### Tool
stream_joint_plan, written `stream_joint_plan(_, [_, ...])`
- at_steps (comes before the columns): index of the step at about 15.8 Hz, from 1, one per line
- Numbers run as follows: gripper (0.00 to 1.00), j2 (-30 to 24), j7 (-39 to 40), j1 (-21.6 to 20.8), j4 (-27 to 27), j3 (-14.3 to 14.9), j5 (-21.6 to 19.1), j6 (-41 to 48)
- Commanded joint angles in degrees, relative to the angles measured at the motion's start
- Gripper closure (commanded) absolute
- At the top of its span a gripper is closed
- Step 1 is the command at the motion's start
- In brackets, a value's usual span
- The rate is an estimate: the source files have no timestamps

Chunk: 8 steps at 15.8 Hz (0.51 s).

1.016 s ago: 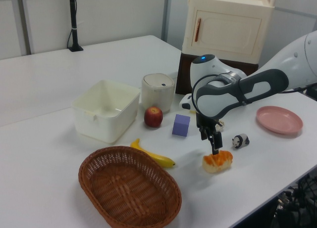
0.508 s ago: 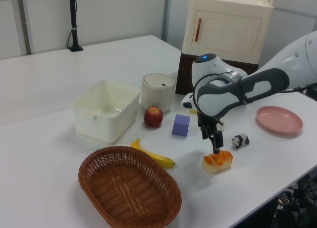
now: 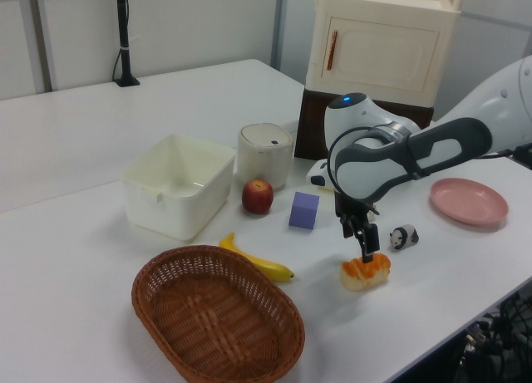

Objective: Put the bread in the basket
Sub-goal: 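Close the gripper around the bread roll with orange topping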

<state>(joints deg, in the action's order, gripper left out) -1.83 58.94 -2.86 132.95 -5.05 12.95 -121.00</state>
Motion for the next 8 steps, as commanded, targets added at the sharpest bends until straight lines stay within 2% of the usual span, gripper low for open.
stream_joint_plan(1, [0.01, -4.9, -0.9, -1.9, 5.7, 0.4, 0.5, -1.1])
stream_joint_plan(3, [0.02, -5.6, -0.9, -1.9, 7.3, 0.4, 0.6, -2.3])
stream_joint_plan(8, [0.03, -3.4, -1.0, -2.0, 7.4, 0.5, 2.3, -3.5])
